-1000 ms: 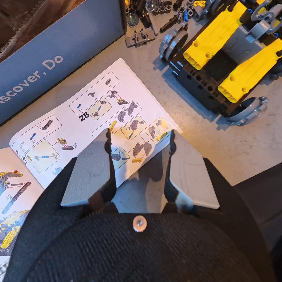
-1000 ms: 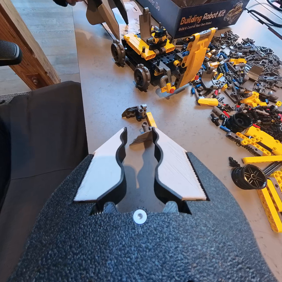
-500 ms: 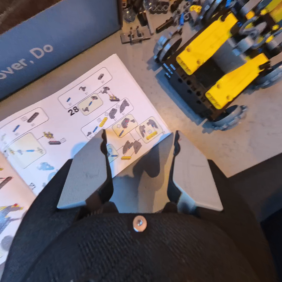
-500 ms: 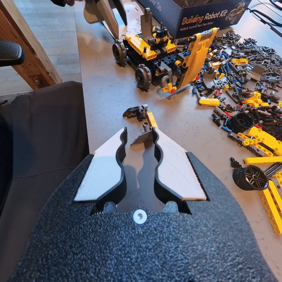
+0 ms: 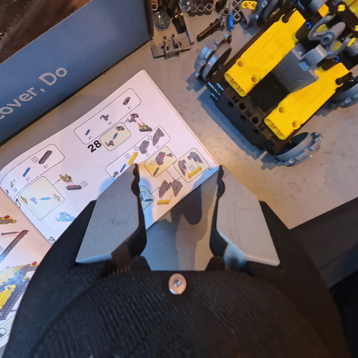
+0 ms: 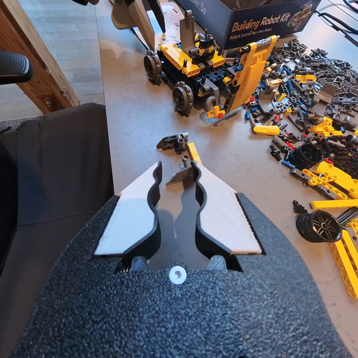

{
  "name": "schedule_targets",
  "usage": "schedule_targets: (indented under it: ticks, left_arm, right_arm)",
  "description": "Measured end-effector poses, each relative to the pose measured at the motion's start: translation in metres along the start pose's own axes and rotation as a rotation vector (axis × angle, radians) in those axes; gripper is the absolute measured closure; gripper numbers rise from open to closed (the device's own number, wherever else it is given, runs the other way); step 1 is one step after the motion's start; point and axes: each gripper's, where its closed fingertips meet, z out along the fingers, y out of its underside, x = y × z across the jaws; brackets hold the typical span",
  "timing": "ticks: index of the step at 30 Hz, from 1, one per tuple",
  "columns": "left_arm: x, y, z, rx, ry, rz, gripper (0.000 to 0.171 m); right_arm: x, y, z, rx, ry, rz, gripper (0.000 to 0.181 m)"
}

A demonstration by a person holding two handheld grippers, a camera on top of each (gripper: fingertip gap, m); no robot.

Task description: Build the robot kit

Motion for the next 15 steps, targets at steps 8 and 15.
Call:
schedule_targets:
  ticks: [8,15]
  left_arm:
    - [-0.010,0.000,0.002,0.009,-0.043,0.024,0.100]
    - [-0.004,0.002,0.002,-0.009,-0.030,0.022,0.094]
  right_arm:
    - [-0.001,0.000,0.000,-0.002,-0.003,-0.001,0.151]
    - [-0.001,0.000,0.000,-0.004,-0.006,-0.001,0.151]
